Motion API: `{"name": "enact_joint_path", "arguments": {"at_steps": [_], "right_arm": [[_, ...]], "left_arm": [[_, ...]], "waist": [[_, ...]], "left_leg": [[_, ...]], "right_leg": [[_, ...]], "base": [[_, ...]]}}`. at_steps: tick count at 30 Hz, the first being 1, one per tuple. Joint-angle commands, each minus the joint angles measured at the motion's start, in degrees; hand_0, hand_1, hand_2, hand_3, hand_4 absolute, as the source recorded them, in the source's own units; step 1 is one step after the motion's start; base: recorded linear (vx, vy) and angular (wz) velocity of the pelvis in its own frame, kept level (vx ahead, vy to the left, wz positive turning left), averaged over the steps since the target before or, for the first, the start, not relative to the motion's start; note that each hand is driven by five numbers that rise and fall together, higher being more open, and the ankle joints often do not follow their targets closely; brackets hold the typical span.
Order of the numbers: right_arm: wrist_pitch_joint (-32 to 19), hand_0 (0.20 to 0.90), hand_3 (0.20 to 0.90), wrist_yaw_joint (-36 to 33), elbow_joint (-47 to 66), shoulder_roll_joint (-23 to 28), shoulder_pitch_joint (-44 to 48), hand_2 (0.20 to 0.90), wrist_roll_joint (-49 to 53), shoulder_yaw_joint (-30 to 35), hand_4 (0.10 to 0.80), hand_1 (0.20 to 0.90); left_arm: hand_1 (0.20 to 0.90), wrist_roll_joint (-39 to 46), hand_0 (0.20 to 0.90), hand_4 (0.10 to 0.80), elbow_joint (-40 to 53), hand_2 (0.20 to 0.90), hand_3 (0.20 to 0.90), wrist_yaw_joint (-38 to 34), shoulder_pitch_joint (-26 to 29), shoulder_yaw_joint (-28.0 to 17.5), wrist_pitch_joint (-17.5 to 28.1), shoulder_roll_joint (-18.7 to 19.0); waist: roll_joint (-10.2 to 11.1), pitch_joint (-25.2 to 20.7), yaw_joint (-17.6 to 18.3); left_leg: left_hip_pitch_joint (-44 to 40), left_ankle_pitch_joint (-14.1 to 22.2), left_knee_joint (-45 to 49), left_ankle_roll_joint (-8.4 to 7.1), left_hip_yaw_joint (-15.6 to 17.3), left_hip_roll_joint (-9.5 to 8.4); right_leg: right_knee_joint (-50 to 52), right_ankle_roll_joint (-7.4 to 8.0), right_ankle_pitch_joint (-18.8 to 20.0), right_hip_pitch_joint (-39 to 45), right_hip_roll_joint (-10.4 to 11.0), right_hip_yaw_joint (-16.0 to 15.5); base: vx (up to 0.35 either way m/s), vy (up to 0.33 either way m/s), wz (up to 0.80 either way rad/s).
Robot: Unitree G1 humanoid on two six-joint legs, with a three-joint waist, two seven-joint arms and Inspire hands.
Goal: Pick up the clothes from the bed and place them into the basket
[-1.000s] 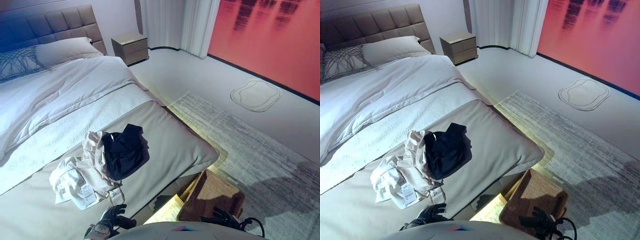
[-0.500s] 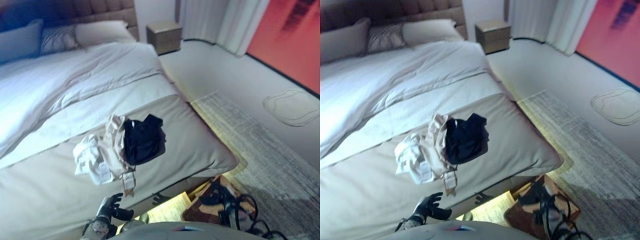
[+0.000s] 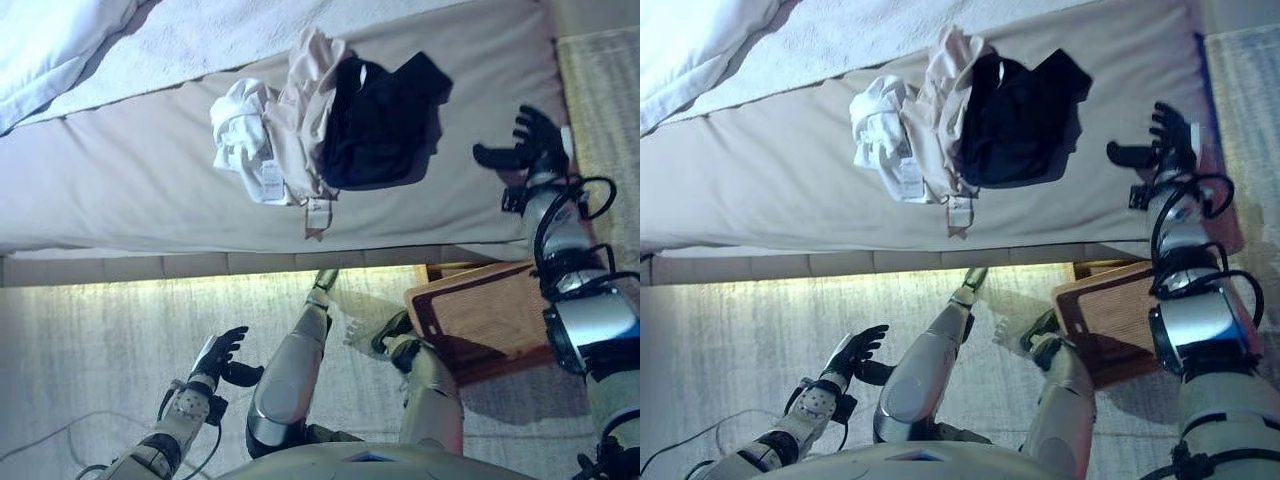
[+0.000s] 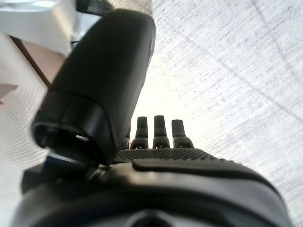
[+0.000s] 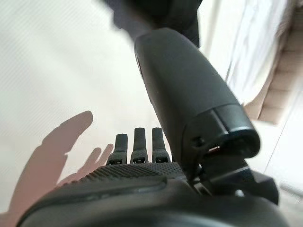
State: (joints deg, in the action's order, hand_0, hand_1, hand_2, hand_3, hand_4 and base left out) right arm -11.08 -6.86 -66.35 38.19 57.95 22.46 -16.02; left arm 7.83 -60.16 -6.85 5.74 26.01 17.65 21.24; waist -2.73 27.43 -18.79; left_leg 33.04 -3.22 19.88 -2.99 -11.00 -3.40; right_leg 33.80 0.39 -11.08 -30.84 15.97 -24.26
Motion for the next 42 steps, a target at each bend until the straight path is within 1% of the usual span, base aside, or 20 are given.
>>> {"name": "enact_joint_path", "arguments": {"at_steps": [1,2,4,6,9,12,15,16,19,22,23,25,28,29,32,35,39,42], "right_arm": [[-4.1,0.9,0.9,5.3,5.7,4.5,-0.5,0.9,-1.7,-3.4,0.8,0.9],[-3.8,0.9,0.9,7.5,6.1,5.2,1.2,0.9,-2.3,-4.8,0.8,0.9],[-2.0,0.9,0.9,8.6,5.8,5.6,2.5,0.9,-4.8,-6.1,0.8,0.9],[-1.5,0.9,0.9,12.9,3.9,6.2,4.7,0.9,-8.2,-9.5,0.8,0.9],[-2.2,0.9,0.9,14.0,2.7,6.8,6.6,0.9,-10.4,-13.7,0.8,0.9],[-1.8,0.9,0.9,13.2,2.1,6.7,9.1,0.9,-16.8,-16.6,0.8,0.9],[1.6,0.9,0.9,8.5,0.7,7.3,12.1,0.9,-24.3,-19.8,0.8,0.9],[3.8,0.9,0.9,4.2,-0.5,7.8,13.5,0.9,-28.5,-21.5,0.8,0.9],[9.9,0.9,0.9,-4.6,-2.3,7.6,15.8,0.9,-31.4,-22.1,0.8,0.9],[11.1,0.9,0.9,-6.3,-2.1,7.1,16.8,0.9,-35.3,-21.9,0.8,0.9],[11.7,0.9,0.9,-7.6,-2.0,6.9,17.2,0.9,-38.0,-22.8,0.8,0.9],[14.9,0.9,0.9,-12.0,-1.5,6.4,18.6,0.9,-42.8,-24.6,0.8,0.9],[15.5,0.9,0.9,-19.0,-0.4,5.9,20.4,0.9,-44.4,-25.0,0.8,0.9],[14.6,0.9,0.9,-20.9,0.3,5.6,20.9,0.9,-45.6,-24.9,0.8,0.9],[12.4,0.9,0.9,-23.7,2.8,5.8,21.4,0.9,-46.3,-25.4,0.8,0.9],[11.1,0.9,0.9,-24.1,5.5,5.9,20.6,0.9,-45.6,-25.1,0.8,0.9],[7.3,0.9,0.9,-24.1,9.0,5.9,19.7,0.9,-46.4,-25.4,0.8,0.9],[4.7,0.9,0.9,-24.3,11.3,6.0,18.7,0.9,-44.8,-25.3,0.8,0.9]], "left_arm": [[0.9,3.5,0.9,0.8,1.3,0.9,0.9,0.0,-3.1,-0.9,1.4,3.3],[0.9,4.1,0.9,0.8,2.2,0.9,0.9,0.3,-3.4,-1.5,0.8,4.1],[0.9,4.9,0.9,0.8,2.3,0.9,0.9,0.8,-3.6,-2.0,0.6,4.9],[0.9,5.5,0.9,0.8,2.7,0.9,0.9,1.3,-3.9,-2.8,0.7,6.0],[0.9,6.4,0.9,0.8,4.3,0.9,0.9,2.2,-4.1,-3.5,0.0,7.4],[0.9,7.1,0.9,0.8,5.6,0.9,0.9,3.0,-4.2,-3.6,0.0,8.5],[0.9,7.6,0.9,0.8,7.9,0.9,0.9,3.8,-4.2,-3.5,-0.9,9.8],[0.9,8.2,0.9,0.8,8.6,0.9,0.9,4.1,-4.4,-3.3,-0.9,10.2],[0.9,9.1,0.9,0.8,9.6,0.9,0.9,4.0,-4.7,-2.8,-0.5,10.5],[0.9,9.6,0.9,0.8,9.7,0.9,0.9,4.6,-4.9,-2.8,0.8,11.0],[0.9,10.1,0.9,0.8,9.8,0.9,0.9,4.4,-5.0,-2.9,1.3,11.0],[0.9,11.2,0.9,0.8,10.2,0.9,0.9,4.9,-4.7,-3.1,1.6,10.9],[0.9,11.4,0.9,0.8,10.2,0.9,0.9,4.7,-5.1,-2.5,2.9,10.4],[0.9,11.6,0.9,0.8,10.3,0.9,0.9,4.5,-5.3,-2.3,3.4,10.3],[0.9,12.0,0.9,0.8,10.4,0.9,0.9,3.8,-5.7,-2.1,4.1,10.0],[0.9,11.9,0.9,0.8,10.3,0.9,0.9,3.8,-6.4,-2.3,4.4,9.9],[0.9,11.6,0.9,0.8,10.5,0.9,0.9,4.3,-7.1,-3.0,4.9,9.7],[0.9,11.5,0.9,0.8,10.7,0.9,0.9,4.2,-7.6,-2.6,5.4,9.5]], "waist": [[-1.0,-4.0,-0.4],[-1.2,-3.6,-0.7],[-1.2,-3.4,-0.8],[-1.2,-3.0,-1.4],[-1.2,-2.5,-2.1],[-1.3,-2.1,-2.9],[-1.5,-1.6,-3.6],[-1.7,-1.5,-3.9],[-2.1,-0.9,-4.2],[-2.1,-0.5,-4.4],[-2.2,-0.3,-4.5],[-2.8,0.2,-4.9],[-3.2,0.6,-5.0],[-3.3,0.7,-5.0],[-3.3,1.0,-5.0],[-3.1,1.0,-4.9],[-2.9,1.1,-5.0],[-2.8,1.2,-4.9]], "left_leg": [[3.6,0.7,2.1,4.03,5.4,-2.03],[4.7,0.6,2.8,4.01,5.6,-1.84],[5.5,0.4,3.2,3.95,5.6,-1.64],[6.2,0.2,3.5,3.93,5.4,-1.3],[6.4,-0.1,3.6,3.68,5.3,-0.94],[6.8,-0.2,3.6,3.45,4.9,-0.92],[7.1,-0.2,4.0,3.31,4.6,-1.01],[7.1,-0.2,3.9,3.28,4.5,-1.04],[6.9,-0.1,3.6,3.34,4.1,-1.26],[6.7,-0.1,3.2,3.43,3.9,-1.44],[6.4,-0.1,2.9,3.53,3.9,-1.54],[6.6,-0.1,3.4,3.5,3.7,-1.77],[6.8,-0.1,3.3,3.5,3.7,-1.87],[6.8,-0.2,3.1,3.5,3.7,-1.89],[6.5,0.0,2.8,3.53,3.7,-1.95],[6.2,0.2,2.9,3.39,3.9,-1.82],[6.0,0.4,3.2,3.07,4.2,-1.61],[5.8,0.5,3.4,2.9,4.2,-1.49]], "right_leg": [[-2.4,2.44,6.1,-0.9,-2.0,4.0],[-1.4,2.62,6.0,-2.1,-1.5,4.1],[-1.0,2.7,5.8,-2.6,-1.4,4.3],[-0.8,2.78,6.0,-3.1,-1.3,4.1],[-1.1,3.04,6.2,-2.6,-1.1,3.5],[-1.7,3.3,6.4,-1.9,-1.0,2.9],[-2.1,3.49,6.5,-1.3,-1.1,2.3],[-2.6,3.62,6.7,-0.9,-1.2,2.0],[-4.0,3.91,7.0,0.3,-1.6,1.6],[-5.4,4.08,7.3,1.1,-2.0,1.5],[-5.9,4.11,7.3,1.6,-2.1,1.5],[-6.1,4.23,7.2,2.1,-1.9,1.4],[-6.9,4.3,7.2,2.5,-2.1,1.5],[-7.4,4.3,7.1,2.8,-2.3,1.6],[-8.3,4.2,6.8,3.6,-2.5,1.5],[-8.7,4.21,6.5,4.4,-2.5,1.5],[-9.5,4.13,6.2,5.6,-2.4,1.4],[-10.0,4.09,5.9,6.5,-2.6,1.5]], "base": [[-0.008,0.073,0.02],[-0.007,0.055,0.04],[0.003,0.025,0.03],[0.0,0.0,0.0],[0.0,0.0,0.0],[0.019,-0.024,-0.03],[0.034,-0.033,-0.01],[0.041,-0.017,0.02],[0.021,-0.029,0.04],[-0.007,-0.02,0.05],[0.0,0.0,0.0],[0.0,0.0,0.0],[-0.003,0.01,0.0],[0.0,0.0,0.0],[-0.003,0.008,-0.02],[0.0,0.0,0.0],[0.0,0.0,0.0],[0.006,0.0,-0.01]]}}
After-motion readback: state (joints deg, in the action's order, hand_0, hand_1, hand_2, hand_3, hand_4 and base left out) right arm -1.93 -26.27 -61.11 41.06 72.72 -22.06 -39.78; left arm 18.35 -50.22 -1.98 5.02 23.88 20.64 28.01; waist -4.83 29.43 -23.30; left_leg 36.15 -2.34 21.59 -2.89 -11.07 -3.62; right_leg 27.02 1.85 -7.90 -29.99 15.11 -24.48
